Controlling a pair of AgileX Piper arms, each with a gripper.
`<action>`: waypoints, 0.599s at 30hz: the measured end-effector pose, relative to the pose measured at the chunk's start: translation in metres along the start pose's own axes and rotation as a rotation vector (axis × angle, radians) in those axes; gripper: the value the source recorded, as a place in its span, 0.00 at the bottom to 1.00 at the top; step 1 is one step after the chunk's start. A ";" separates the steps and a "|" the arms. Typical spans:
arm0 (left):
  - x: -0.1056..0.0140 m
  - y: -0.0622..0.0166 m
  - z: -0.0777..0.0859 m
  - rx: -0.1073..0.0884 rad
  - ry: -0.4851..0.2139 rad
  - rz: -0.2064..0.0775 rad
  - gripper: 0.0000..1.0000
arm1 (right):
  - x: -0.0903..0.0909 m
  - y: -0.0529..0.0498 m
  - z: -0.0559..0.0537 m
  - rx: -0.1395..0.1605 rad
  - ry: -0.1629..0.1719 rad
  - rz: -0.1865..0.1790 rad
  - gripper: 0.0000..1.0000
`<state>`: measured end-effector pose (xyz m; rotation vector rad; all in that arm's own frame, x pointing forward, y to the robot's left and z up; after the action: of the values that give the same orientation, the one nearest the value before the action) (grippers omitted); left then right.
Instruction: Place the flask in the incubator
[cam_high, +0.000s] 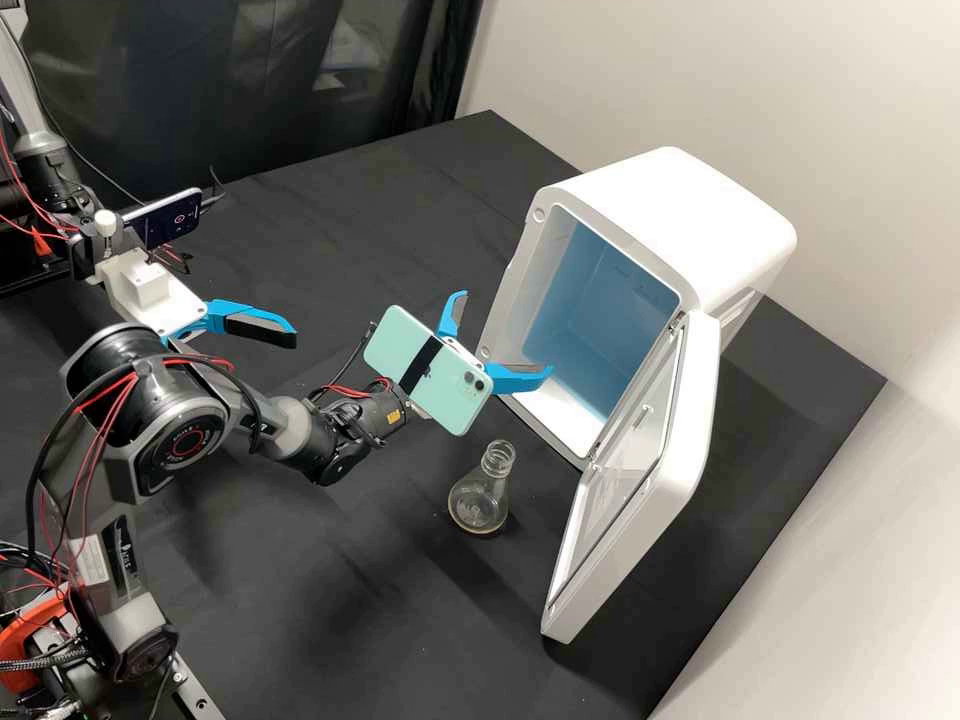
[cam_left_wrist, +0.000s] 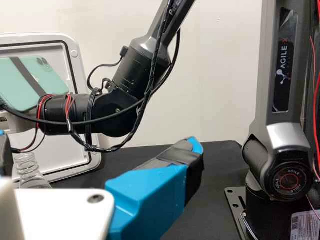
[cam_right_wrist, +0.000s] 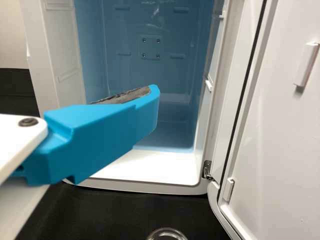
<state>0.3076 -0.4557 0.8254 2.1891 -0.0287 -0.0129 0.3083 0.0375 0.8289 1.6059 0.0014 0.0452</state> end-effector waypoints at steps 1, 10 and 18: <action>0.000 0.0000 0.000 0.000 0.000 0.000 1.00 | 0.000 0.000 0.000 0.000 0.000 0.000 1.00; 0.000 0.0000 0.000 0.000 0.000 0.000 1.00 | 0.000 0.000 0.000 0.000 0.000 0.000 1.00; 0.000 -0.0014 -0.017 -0.036 0.026 0.038 1.00 | 0.000 0.000 0.000 0.000 0.000 0.000 1.00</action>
<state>0.3083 -0.4410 0.8341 2.1518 -0.0558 0.0360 0.3083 0.0375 0.8289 1.6059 0.0014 0.0452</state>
